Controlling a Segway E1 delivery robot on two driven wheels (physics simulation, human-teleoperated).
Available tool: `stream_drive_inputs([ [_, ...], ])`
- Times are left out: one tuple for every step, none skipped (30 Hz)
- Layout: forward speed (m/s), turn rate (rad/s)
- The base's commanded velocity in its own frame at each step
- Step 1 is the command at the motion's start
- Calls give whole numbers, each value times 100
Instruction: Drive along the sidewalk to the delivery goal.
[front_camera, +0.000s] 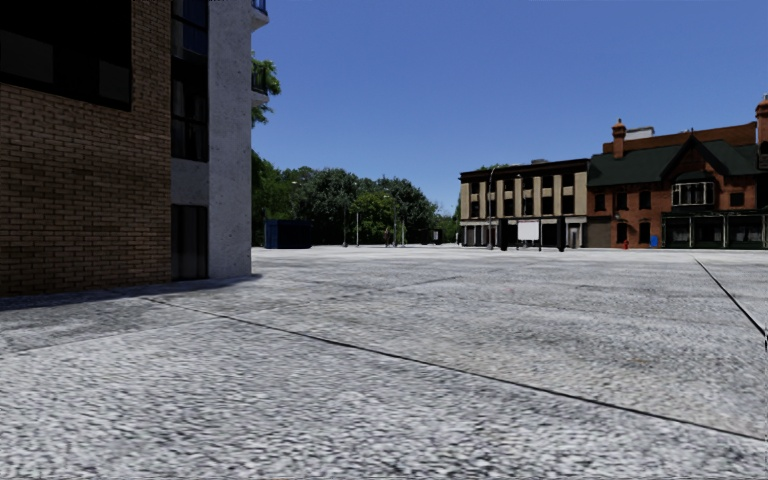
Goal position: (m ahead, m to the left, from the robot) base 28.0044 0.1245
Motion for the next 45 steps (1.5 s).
stream_drive_inputs([
  [200, 0],
  [200, 0],
  [200, 0],
  [200, 0],
  [200, 0],
  [200, 0],
  [200, 0],
  [200, 0],
  [200, 0],
  [200, 0],
  [200, 0],
  [200, 0],
  [200, 0],
  [200, 0],
  [200, 0],
  [200, 0],
  [200, 0],
  [200, 0],
  [200, 0],
  [200, 0],
  [200, 0],
  [200, 0],
  [200, 0],
  [200, 0],
  [200, 0],
  [200, 0],
  [200, 0],
  [200, 0],
  [200, 0],
  [200, 0],
  [200, 0],
  [200, 0],
  [200, 0],
  [200, 0],
  [200, 0],
  [200, 0],
  [200, 0],
  [200, 0],
  [200, 0],
  [200, 0],
  [200, 0],
  [200, 0],
  [200, 0],
  [200, 0],
  [200, 0],
])
